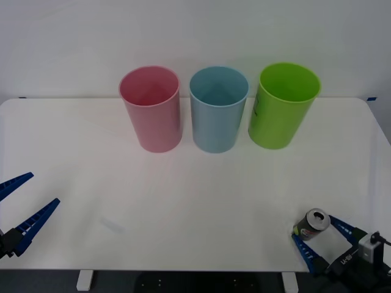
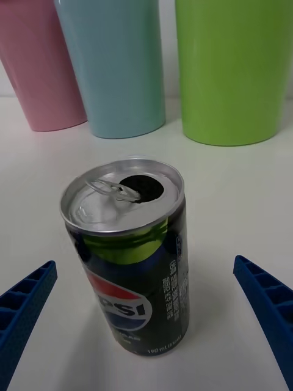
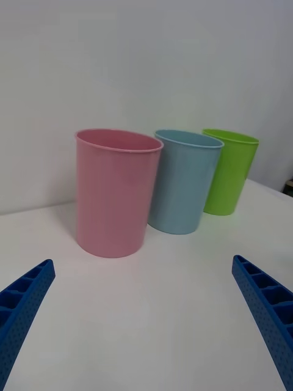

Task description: Grasp the object on the table and drop it into the matching bin: aluminum can to the light blue bin, PET bottle to the pink bin.

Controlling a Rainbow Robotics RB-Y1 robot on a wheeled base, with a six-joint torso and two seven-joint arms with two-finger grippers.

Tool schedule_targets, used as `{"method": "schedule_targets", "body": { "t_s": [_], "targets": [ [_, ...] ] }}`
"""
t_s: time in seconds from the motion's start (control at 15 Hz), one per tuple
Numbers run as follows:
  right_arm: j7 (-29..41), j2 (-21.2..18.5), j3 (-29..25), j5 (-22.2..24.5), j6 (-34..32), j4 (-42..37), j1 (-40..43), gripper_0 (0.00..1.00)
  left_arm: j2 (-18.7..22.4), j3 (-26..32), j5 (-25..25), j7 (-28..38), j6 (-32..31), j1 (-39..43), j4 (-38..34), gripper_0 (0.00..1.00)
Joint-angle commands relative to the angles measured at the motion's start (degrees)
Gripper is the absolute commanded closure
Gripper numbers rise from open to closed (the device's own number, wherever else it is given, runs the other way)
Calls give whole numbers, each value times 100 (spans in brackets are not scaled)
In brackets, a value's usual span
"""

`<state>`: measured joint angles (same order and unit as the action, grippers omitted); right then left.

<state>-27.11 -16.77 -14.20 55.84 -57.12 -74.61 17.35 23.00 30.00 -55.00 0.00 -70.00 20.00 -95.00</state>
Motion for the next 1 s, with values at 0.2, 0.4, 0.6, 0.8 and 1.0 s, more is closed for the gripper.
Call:
{"method": "schedule_targets", "body": {
  "t_s": [0.2, 0.4, 0.6, 0.8, 1.0],
  "targets": [
    [-22, 87, 137, 6, 324, -1, -205, 0, 0, 0, 0, 0, 0, 0, 0, 0],
    [-22, 95, 181, 6, 438, -1, -267, 0, 0, 0, 0, 0, 0, 0, 0, 0],
    [-22, 87, 181, 6, 438, -1, -267, 0, 0, 0, 0, 0, 0, 0, 0, 0],
    [-22, 95, 181, 6, 438, -1, -267, 34, 0, 0, 0, 0, 0, 0, 0, 0],
    [-22, 95, 181, -46, 430, -1, -267, 100, 0, 0, 0, 0, 0, 0, 0, 0]
  ]
}}
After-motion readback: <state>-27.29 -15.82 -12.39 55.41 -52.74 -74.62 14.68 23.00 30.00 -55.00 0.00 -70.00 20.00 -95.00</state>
